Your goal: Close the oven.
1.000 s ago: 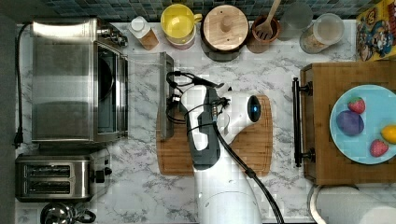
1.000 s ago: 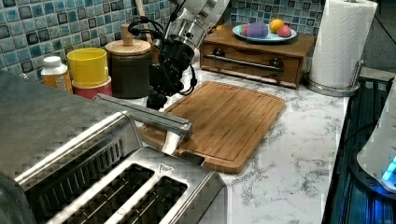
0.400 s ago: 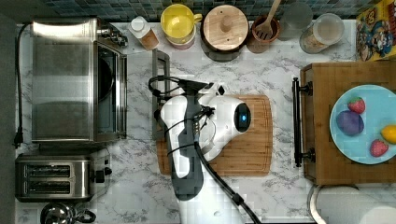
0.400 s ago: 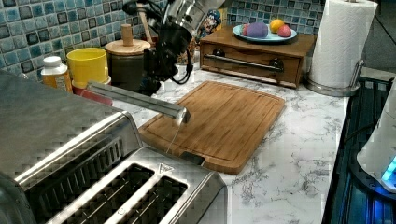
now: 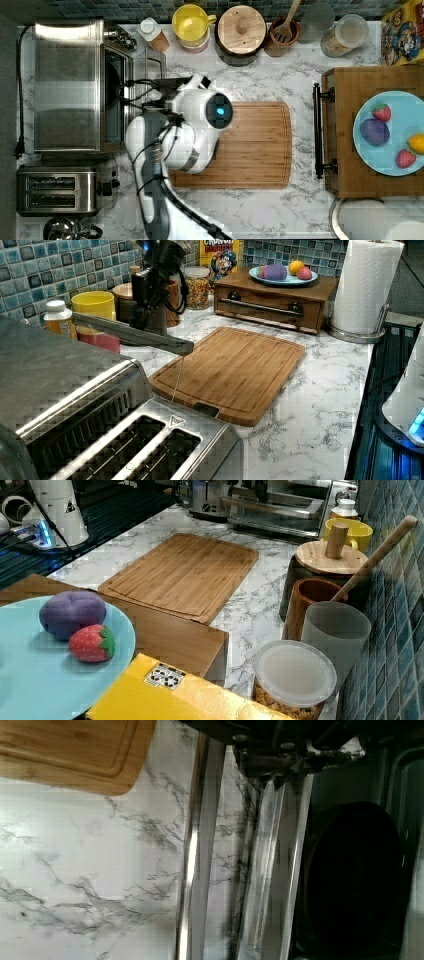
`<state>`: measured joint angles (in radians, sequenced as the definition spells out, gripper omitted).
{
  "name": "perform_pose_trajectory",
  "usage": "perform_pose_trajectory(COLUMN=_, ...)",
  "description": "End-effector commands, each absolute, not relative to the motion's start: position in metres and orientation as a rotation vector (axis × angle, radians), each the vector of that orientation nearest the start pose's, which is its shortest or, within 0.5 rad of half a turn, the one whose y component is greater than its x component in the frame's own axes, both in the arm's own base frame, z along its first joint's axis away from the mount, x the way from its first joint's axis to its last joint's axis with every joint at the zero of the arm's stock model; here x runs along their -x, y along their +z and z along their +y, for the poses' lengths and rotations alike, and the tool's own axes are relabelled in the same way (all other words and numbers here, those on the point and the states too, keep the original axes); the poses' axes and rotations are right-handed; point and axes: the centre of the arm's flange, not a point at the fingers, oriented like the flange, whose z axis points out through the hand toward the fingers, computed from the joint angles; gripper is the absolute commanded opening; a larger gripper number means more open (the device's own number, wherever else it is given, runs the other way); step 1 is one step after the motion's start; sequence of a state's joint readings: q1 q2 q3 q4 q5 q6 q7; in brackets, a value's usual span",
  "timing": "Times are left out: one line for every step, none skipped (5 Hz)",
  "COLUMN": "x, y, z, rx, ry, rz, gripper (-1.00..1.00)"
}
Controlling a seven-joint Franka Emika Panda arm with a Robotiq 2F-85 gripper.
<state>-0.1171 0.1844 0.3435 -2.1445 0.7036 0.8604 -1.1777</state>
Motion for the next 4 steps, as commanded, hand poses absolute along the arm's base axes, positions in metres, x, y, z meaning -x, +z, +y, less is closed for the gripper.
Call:
perform_pose_trajectory(x=-0.521, y=0.421, z=0.338, rx=2.97, ry=-0.447, rz=-0.177, gripper=-1.0)
perform_pose_trajectory(x=-0.506, y=0.456, z=0.354, rx=2.986, ry=-0.515, rz=-0.076, gripper=-1.0)
perform_pose_trajectory(x=-0.512, y=0.462, z=0.346, rx=3.027, ry=-0.498, rz=-0.018, gripper=-1.0)
perform_pose_trajectory(x=-0.504, y=0.489, z=0.333, rx=2.976, ry=-0.623, rz=0.161, gripper=-1.0)
